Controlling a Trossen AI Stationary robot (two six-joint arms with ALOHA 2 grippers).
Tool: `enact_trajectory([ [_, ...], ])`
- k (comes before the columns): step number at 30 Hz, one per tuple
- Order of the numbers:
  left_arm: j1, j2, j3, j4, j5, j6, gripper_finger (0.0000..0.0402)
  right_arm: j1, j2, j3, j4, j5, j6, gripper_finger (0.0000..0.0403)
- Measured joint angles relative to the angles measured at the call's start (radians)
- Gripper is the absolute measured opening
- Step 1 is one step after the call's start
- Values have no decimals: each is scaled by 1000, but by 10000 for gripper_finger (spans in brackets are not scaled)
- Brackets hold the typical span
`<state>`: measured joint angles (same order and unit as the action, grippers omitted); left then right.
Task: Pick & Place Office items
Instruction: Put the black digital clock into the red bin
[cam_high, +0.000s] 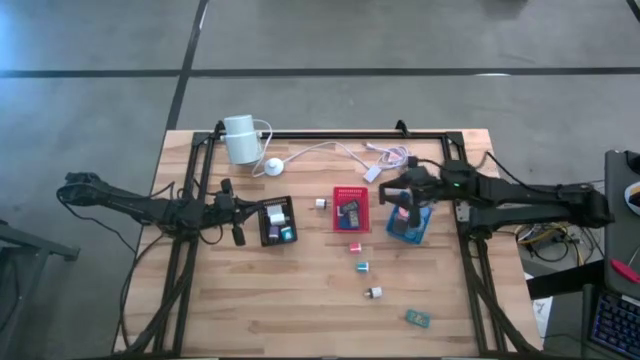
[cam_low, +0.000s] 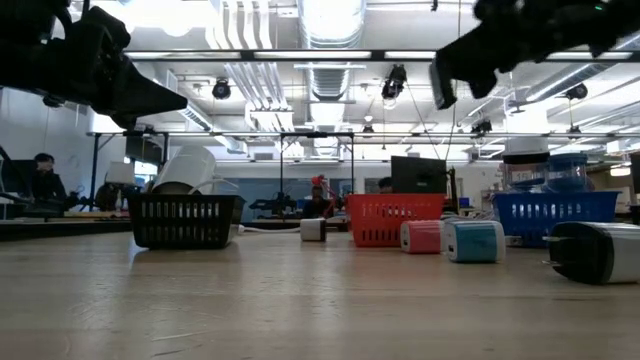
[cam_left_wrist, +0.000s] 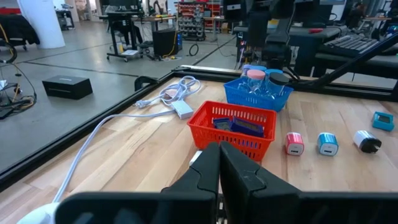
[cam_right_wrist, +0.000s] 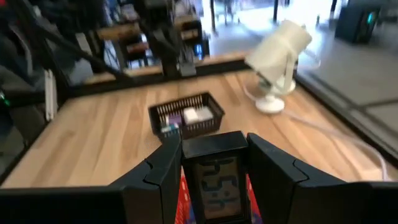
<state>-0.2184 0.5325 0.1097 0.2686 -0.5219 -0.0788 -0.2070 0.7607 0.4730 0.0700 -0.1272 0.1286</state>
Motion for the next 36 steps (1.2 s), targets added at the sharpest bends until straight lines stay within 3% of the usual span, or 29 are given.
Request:
enact_trajectory([
  [12,0,0,0,0,1,0,14,2,417,305,-255,0,-14,141],
  [18,0,0,0,0,1,0,14,5,570,391,-276,0,-23,141],
  [28,0,0,0,-1,1,-4,14,21,787,505,-333,2,-35,141],
  [33,0,0,0,-1,1,-4,14,26,866,584,-462,111,-73,141],
  [36,0,0,0,-1,1,-4,14,26,905,633,-528,124,-93,141],
])
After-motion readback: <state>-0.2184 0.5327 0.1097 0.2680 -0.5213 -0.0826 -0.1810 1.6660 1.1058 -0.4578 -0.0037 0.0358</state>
